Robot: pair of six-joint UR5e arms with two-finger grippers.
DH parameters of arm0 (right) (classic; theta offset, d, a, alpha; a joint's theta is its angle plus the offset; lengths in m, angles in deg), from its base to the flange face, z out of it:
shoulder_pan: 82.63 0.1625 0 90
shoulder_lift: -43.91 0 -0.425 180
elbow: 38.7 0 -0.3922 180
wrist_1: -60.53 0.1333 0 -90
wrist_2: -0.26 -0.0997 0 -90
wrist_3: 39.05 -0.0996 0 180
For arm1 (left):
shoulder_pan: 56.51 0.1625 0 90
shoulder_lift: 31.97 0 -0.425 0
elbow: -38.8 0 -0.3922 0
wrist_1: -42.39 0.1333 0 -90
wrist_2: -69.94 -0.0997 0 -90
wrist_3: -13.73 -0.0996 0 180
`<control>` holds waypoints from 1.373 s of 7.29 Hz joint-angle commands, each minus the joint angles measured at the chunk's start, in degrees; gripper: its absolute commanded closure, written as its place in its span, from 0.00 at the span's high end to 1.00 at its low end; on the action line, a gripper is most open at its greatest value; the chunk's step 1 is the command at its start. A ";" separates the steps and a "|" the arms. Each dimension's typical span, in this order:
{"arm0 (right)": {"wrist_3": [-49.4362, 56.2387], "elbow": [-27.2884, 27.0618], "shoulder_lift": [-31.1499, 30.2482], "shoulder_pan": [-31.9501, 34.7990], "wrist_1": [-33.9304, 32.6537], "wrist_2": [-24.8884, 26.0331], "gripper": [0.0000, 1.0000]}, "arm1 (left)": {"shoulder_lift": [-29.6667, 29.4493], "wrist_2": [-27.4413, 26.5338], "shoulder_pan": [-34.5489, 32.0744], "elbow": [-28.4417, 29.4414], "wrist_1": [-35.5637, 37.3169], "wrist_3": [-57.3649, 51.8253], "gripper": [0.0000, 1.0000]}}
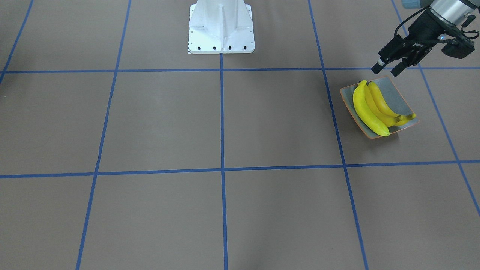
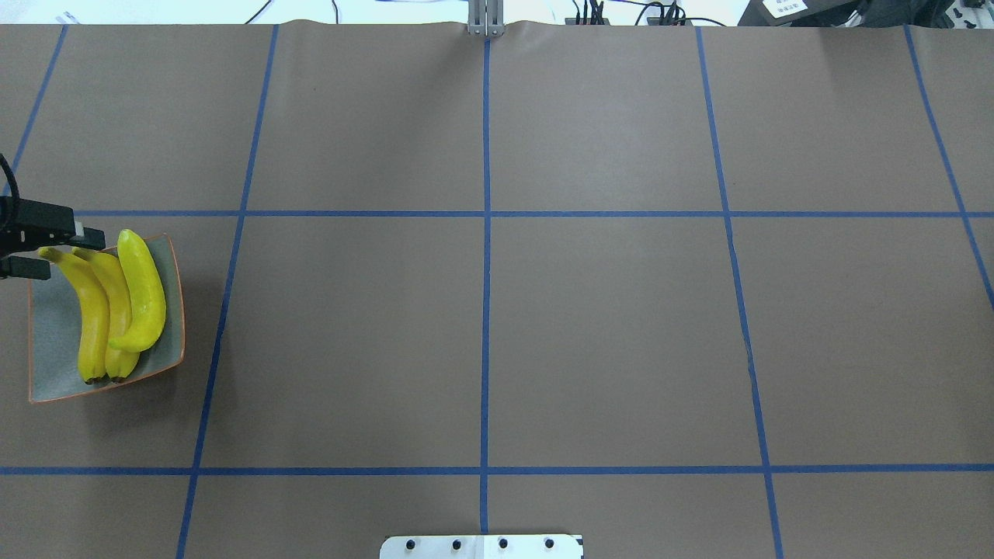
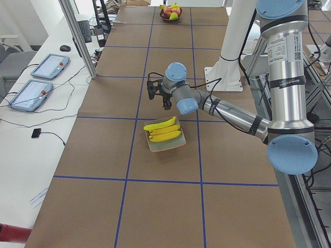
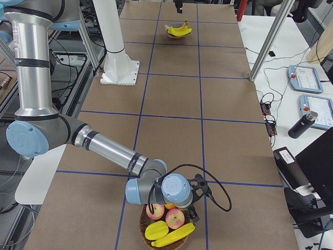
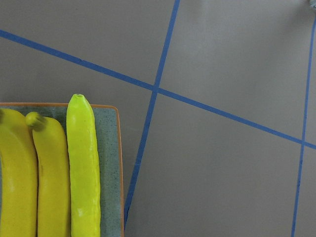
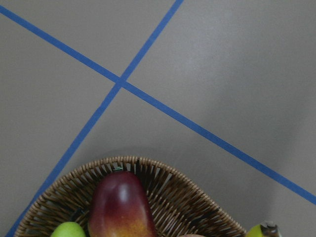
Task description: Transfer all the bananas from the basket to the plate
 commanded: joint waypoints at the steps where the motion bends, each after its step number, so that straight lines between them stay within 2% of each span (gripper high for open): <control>1: -0.78 7.02 5.15 2.00 0.20 0.97 1.00 | -0.03 -0.01 -0.05 -0.19 -0.08 -0.01 1.00; 3: -11.26 7.04 4.37 2.36 3.26 1.58 0.99 | -0.03 -0.01 -0.05 -0.19 -0.34 -0.10 1.00; 5: -26.30 7.73 1.13 2.10 15.71 11.30 0.99 | 0.23 -0.01 -0.14 -0.28 -1.57 -0.01 1.00; 7: -26.45 8.26 -0.11 1.23 16.38 8.37 0.99 | 0.23 -0.01 -0.14 -0.28 -2.27 -0.10 1.00; 10: -29.61 8.27 0.24 -1.93 17.16 7.91 0.99 | 0.14 -0.01 -0.05 -0.19 -2.36 -0.10 1.00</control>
